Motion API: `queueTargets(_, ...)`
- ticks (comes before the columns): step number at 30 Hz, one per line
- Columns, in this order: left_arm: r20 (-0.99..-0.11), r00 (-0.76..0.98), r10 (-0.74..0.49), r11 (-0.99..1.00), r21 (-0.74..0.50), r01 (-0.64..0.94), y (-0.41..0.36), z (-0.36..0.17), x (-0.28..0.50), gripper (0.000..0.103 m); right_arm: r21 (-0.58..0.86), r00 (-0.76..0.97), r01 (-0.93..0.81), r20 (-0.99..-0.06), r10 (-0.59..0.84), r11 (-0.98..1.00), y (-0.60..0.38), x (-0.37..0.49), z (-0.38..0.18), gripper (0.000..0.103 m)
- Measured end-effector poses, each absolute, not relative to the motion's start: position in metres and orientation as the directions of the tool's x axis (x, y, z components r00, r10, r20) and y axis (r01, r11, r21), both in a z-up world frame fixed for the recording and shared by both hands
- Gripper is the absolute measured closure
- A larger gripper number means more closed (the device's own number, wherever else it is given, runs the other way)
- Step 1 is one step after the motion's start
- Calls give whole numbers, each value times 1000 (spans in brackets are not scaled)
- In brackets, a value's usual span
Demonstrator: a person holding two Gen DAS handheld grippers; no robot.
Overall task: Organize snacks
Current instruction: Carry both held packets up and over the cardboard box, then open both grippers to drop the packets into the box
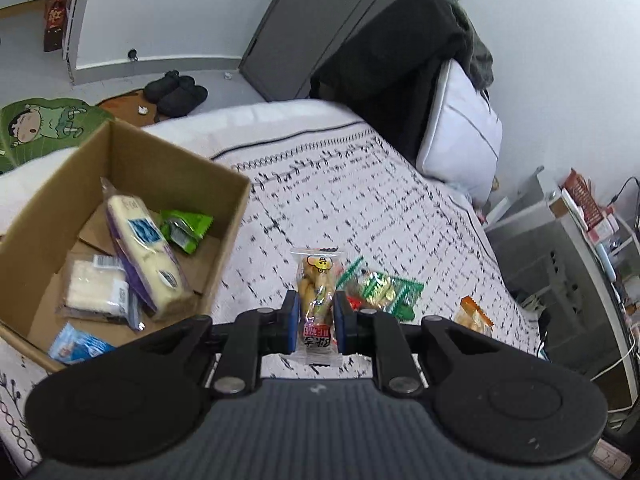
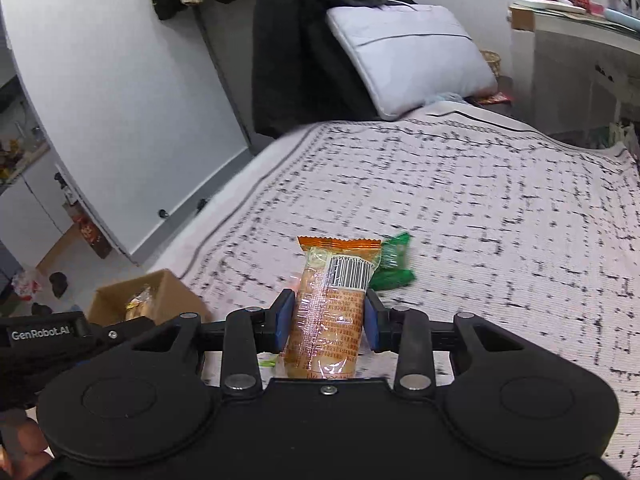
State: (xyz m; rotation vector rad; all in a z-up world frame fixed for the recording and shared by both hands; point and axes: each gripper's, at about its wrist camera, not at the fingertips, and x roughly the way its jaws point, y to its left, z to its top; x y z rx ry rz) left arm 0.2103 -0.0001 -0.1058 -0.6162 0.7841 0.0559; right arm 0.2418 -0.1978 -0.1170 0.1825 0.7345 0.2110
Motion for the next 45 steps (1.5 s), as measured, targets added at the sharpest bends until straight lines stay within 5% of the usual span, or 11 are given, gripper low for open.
queueTargets(34,-706,704,-71,667,-559,-493,123,-112,192,86,219,673,-317,-634,382,923,-41,245,-99,68)
queueTargets(45,-700,712,-48,594,-594,-543,143,-115,187,66,233,630,-374,-647,430,898,-21,253,-106,65)
